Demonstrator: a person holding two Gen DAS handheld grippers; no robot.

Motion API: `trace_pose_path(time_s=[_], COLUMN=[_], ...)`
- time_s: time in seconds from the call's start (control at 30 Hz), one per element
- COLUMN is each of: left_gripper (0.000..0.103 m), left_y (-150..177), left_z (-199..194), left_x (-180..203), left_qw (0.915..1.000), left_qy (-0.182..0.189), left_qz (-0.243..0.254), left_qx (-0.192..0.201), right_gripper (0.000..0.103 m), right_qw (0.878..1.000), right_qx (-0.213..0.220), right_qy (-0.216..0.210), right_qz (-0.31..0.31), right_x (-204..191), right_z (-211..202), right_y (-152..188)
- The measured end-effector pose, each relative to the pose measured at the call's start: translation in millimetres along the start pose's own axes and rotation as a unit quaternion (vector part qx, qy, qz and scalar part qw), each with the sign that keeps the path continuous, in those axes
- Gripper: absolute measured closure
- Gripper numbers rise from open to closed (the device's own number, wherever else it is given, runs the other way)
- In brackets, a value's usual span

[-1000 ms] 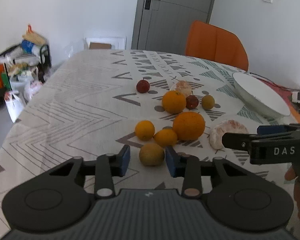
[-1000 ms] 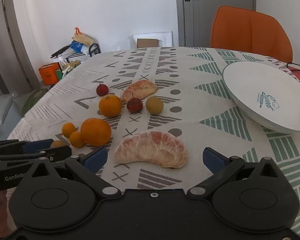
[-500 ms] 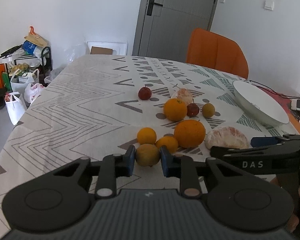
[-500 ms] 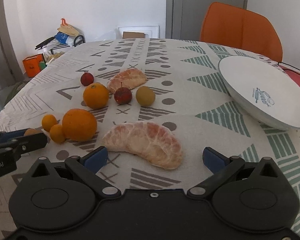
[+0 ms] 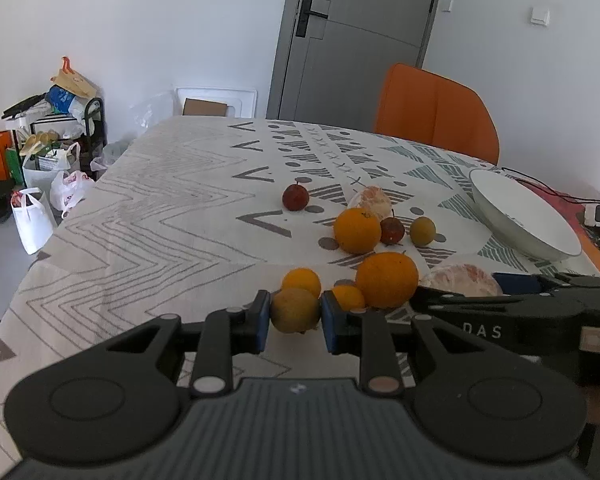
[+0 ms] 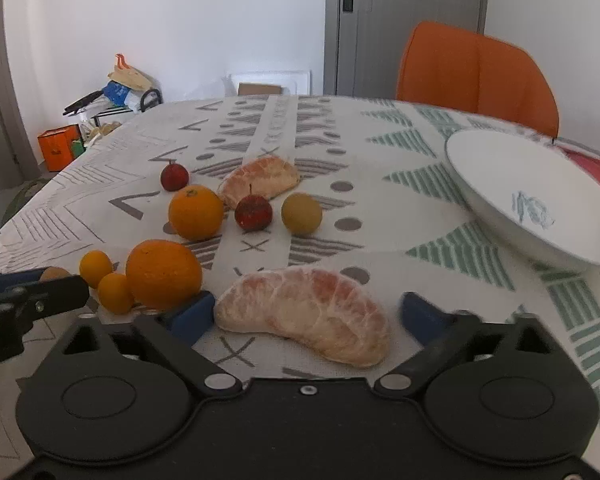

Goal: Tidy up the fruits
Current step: 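Carry the grapefruit segment with the right tool onto the white plate and open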

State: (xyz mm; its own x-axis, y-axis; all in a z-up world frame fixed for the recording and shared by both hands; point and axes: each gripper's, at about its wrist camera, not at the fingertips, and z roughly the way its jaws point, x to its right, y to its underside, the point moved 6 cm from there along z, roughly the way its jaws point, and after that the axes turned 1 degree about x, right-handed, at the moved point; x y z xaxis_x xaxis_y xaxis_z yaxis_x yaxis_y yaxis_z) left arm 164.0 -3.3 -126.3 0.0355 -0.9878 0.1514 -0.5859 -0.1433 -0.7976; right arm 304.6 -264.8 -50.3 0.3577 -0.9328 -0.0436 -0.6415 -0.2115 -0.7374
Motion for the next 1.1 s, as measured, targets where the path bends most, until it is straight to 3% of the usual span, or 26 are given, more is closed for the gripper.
trace_pose_path(time_s=[0.37, 1.1], left_gripper=[0.077, 0.077], left_y=[-19.3, -60.8], left_z=[-4.2, 17.9], left_x=[28.0, 112.4], left_qw=[0.9993, 0.9935], left_qy=[0.014, 0.067], left_qz=[0.032, 0.083], left_qx=[0.015, 0.037], right_gripper=[0.019, 0.019], right_qw=[0.998, 0.990], right_qx=[0.019, 0.097], right_qy=[-0.033, 0.011], right_qz=[0.040, 0.101], right_x=[24.2, 105.3], right_z=[-18.7, -46.4], right_y=[-0.4, -31.9])
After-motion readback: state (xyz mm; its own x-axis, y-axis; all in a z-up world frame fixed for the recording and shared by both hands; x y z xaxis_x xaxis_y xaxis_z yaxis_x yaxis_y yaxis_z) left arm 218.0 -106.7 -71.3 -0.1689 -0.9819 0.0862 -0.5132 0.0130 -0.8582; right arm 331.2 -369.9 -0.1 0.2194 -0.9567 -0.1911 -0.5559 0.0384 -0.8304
